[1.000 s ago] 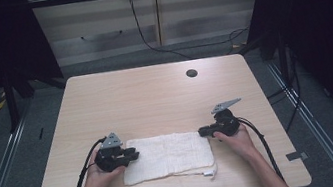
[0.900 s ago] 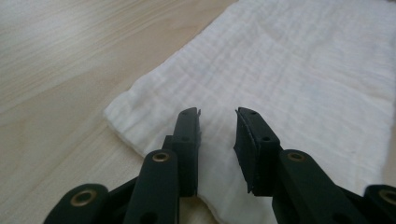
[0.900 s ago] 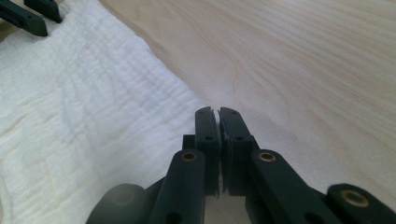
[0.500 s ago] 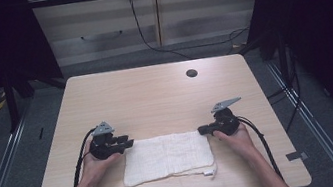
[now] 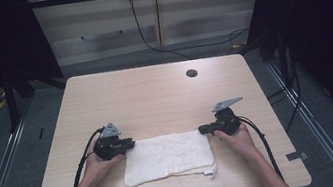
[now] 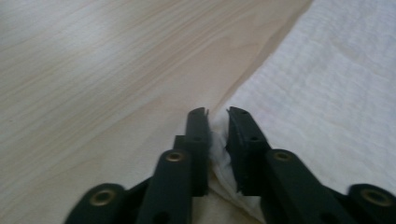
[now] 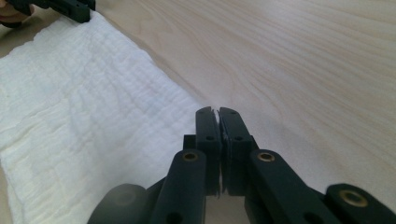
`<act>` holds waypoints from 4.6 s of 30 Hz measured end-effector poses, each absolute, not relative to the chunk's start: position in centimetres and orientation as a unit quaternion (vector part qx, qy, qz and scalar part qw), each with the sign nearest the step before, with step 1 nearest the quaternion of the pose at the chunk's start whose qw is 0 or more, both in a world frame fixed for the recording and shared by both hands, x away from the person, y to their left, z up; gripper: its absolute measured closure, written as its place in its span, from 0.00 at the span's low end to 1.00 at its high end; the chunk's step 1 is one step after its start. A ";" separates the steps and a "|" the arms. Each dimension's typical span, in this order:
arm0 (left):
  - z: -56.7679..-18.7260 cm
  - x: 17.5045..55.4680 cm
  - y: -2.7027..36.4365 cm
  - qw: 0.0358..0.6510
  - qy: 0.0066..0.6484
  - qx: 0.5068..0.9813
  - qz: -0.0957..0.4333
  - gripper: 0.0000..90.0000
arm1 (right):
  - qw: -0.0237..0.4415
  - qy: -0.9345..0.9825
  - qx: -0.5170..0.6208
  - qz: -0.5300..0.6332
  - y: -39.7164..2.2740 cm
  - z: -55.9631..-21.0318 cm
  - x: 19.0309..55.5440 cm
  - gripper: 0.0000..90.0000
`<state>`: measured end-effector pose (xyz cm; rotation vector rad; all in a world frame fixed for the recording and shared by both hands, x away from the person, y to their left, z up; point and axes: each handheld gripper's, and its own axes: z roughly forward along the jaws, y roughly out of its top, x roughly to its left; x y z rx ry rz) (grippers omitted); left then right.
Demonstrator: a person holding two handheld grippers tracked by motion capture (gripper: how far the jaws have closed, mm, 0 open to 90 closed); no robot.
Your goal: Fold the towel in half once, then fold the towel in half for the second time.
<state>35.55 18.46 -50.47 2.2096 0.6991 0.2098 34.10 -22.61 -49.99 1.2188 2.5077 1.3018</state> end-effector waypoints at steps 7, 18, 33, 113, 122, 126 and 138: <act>-50.4 35.7 18.7 0.404 0.288 0.866 0.060 0.96 | 0.033 0.811 0.401 0.424 -22.8 -50.0 34.2 0.97; -49.3 35.7 19.2 0.432 0.297 0.849 0.059 0.96 | 0.055 0.800 0.396 0.448 -23.0 -48.8 33.6 0.97; -47.6 36.2 20.0 0.467 0.300 0.829 0.065 0.96 | 0.083 0.794 0.371 0.474 -22.6 -46.5 32.4 0.97; -44.7 32.7 15.7 0.482 0.236 0.837 0.106 0.96 | 0.090 0.842 0.388 0.363 -21.6 -49.9 30.6 0.98; -46.4 30.0 15.9 0.455 0.208 0.863 0.075 0.96 | 0.086 0.837 0.394 0.371 -21.7 -50.0 30.6 0.98; -47.8 29.5 15.7 0.432 0.198 0.878 0.064 0.96 | 0.081 0.833 0.398 0.375 -21.8 -50.1 30.7 0.98; -49.7 29.2 16.4 0.390 0.190 0.898 0.077 0.96 | 0.083 0.833 0.398 0.375 -21.8 -50.1 30.6 0.98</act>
